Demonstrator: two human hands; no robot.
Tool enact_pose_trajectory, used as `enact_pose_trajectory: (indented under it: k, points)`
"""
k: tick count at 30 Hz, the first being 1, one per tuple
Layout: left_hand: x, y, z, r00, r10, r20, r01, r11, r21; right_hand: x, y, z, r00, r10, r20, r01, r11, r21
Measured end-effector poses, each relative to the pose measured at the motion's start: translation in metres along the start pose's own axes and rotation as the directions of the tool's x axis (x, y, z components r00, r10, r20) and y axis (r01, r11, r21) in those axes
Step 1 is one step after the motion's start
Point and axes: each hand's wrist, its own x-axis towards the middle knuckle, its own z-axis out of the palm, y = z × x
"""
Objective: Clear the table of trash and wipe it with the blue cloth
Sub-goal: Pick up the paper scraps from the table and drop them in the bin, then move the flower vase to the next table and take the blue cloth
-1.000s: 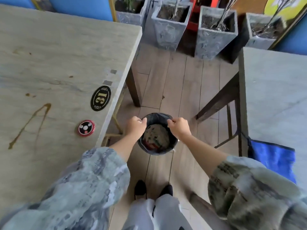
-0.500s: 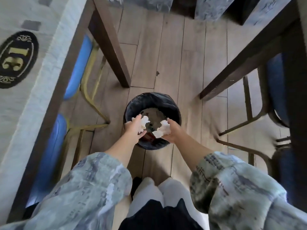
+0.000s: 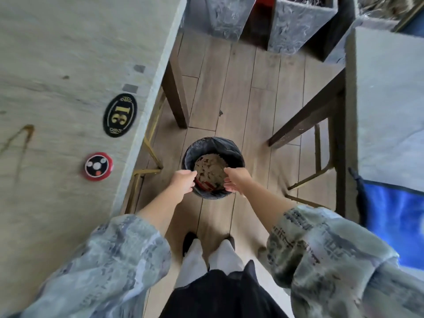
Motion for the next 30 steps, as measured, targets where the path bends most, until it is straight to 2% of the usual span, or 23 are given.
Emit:
enact_pose_trajectory:
  k: [2,3,5,9,11,15,21,24,30]
  points:
    - [-0.037,0.021,-0.009,0.995,0.100,0.031,-0.103,0.987,0.125,-0.043,-0.025,0.003,0.991,-0.133,0.000,0.131,0.974,-0.186]
    - [-0.053,0.031,-0.014,0.988,0.152,0.040,-0.157,0.970,0.187,-0.064,-0.038,0.005,0.977,-0.210,0.027,0.207,0.924,-0.322]
    - [-0.084,0.053,-0.022,0.966,0.255,0.051,-0.259,0.928,0.269,-0.101,-0.064,0.010,0.933,-0.349,0.088,0.338,0.765,-0.548]
    - [-0.135,0.091,-0.049,0.885,0.464,0.029,-0.436,0.808,0.397,-0.164,-0.104,0.021,0.819,-0.538,0.199,0.478,0.447,-0.756]
    - [-0.157,0.104,-0.071,0.833,0.554,-0.005,-0.492,0.743,0.454,-0.187,-0.120,0.031,0.756,-0.605,0.250,0.537,0.355,-0.765]
    - [-0.193,0.120,-0.130,0.733,0.662,-0.157,-0.499,0.680,0.537,-0.233,-0.159,0.070,0.568,-0.700,0.434,0.647,0.053,-0.761]
    - [-0.233,0.114,-0.246,0.626,0.651,-0.430,-0.408,0.743,0.531,-0.289,-0.189,0.166,0.381,-0.708,0.595,0.701,-0.199,-0.685]
    - [-0.251,0.098,-0.303,0.586,0.624,-0.516,-0.388,0.776,0.497,-0.314,-0.191,0.216,0.314,-0.669,0.673,0.750,-0.260,-0.608]
    - [-0.267,0.062,-0.410,0.526,0.566,-0.635,-0.326,0.824,0.464,-0.344,-0.200,0.317,0.253,-0.632,0.733,0.802,-0.287,-0.524]
